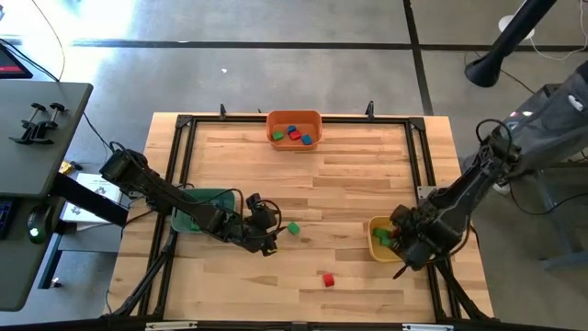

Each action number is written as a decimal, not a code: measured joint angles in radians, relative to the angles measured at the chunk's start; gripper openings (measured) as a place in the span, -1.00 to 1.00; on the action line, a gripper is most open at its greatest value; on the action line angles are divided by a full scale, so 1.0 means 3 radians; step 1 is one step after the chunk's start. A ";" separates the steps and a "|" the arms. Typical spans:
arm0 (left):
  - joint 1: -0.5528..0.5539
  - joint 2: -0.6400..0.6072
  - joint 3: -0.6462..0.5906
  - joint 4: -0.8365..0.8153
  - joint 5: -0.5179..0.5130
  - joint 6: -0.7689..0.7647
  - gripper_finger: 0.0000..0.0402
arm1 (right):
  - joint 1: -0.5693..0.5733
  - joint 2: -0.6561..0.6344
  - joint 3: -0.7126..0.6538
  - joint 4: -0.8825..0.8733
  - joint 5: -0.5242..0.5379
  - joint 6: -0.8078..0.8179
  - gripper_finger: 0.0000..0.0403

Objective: Sort blocks by size
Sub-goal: Put the green half cylindrical block into the orange bin

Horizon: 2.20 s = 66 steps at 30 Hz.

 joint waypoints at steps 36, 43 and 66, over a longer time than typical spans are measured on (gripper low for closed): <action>0.0220 0.1240 0.0027 0.1356 0.0547 0.0606 0.18 | -0.0894 0.0587 -0.1241 0.6576 0.1145 -0.4174 0.03; -0.0008 0.0998 0.0253 0.1143 0.0286 0.1200 0.18 | -0.0998 0.0800 -0.1175 0.6592 0.1004 -0.4115 0.03; 0.0482 0.1196 0.0306 0.0397 0.0682 0.0874 0.11 | -0.1042 0.0805 -0.1172 0.6617 0.0942 -0.4056 0.03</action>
